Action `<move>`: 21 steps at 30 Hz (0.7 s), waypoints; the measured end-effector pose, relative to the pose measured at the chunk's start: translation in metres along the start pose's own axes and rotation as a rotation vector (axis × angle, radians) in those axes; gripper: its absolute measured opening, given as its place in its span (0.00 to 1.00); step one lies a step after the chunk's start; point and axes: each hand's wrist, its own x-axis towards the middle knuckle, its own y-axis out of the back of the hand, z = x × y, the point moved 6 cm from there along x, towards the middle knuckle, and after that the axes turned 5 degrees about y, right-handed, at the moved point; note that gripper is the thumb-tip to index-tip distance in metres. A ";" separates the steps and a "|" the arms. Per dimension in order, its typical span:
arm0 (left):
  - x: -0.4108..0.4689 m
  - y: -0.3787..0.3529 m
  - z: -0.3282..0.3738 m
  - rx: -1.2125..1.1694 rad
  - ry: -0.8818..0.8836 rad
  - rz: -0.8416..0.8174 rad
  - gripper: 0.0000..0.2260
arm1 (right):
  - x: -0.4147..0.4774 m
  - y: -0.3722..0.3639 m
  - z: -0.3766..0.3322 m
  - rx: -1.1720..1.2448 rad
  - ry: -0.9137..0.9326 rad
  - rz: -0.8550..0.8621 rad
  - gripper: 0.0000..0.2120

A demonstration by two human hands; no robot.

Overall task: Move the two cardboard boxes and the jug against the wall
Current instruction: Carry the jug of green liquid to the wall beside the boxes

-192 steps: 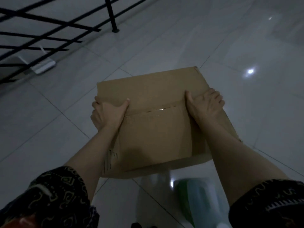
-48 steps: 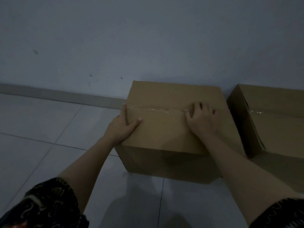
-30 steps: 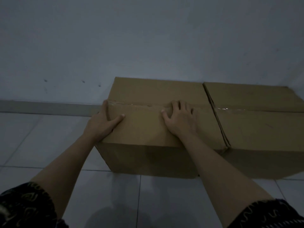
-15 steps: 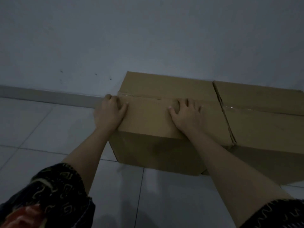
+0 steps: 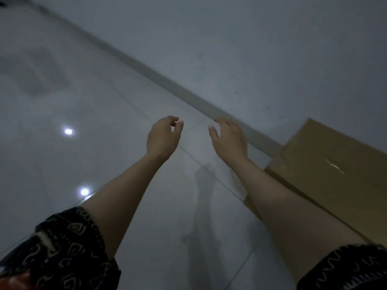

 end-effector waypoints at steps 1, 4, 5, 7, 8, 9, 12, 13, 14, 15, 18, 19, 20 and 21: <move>0.000 0.030 -0.007 0.009 0.026 0.040 0.17 | 0.004 -0.002 -0.032 0.023 0.041 -0.024 0.19; -0.006 0.139 -0.022 0.042 0.124 0.138 0.17 | 0.010 0.000 -0.143 0.062 0.175 -0.112 0.19; -0.010 0.178 -0.027 0.046 0.154 0.177 0.17 | 0.009 0.003 -0.181 0.076 0.214 -0.141 0.19; -0.029 0.245 -0.034 0.043 0.222 0.236 0.16 | 0.000 0.008 -0.248 0.102 0.273 -0.201 0.20; -0.041 0.277 -0.039 0.038 0.258 0.262 0.16 | -0.006 0.010 -0.280 0.113 0.299 -0.221 0.20; -0.056 0.309 -0.045 0.039 0.295 0.300 0.16 | -0.015 0.012 -0.312 0.131 0.329 -0.253 0.20; -0.116 0.403 -0.073 0.039 0.434 0.421 0.16 | -0.058 0.014 -0.406 0.170 0.437 -0.362 0.20; -0.130 0.419 -0.078 0.040 0.461 0.439 0.15 | -0.068 0.015 -0.422 0.179 0.450 -0.383 0.20; -0.145 0.435 -0.085 0.037 0.495 0.449 0.15 | -0.079 0.015 -0.437 0.180 0.467 -0.400 0.20; -0.164 0.458 -0.095 0.040 0.531 0.469 0.15 | -0.094 0.013 -0.459 0.189 0.494 -0.426 0.20; -0.231 0.532 -0.127 0.038 0.635 0.548 0.15 | -0.150 0.005 -0.538 0.197 0.591 -0.522 0.20; -0.259 0.561 -0.143 0.045 0.674 0.587 0.15 | -0.174 -0.001 -0.572 0.202 0.631 -0.556 0.20; -0.281 0.580 -0.155 0.048 0.703 0.606 0.15 | -0.194 -0.003 -0.597 0.202 0.667 -0.577 0.20; -0.302 0.600 -0.167 0.062 0.734 0.624 0.15 | -0.214 -0.006 -0.623 0.210 0.699 -0.595 0.20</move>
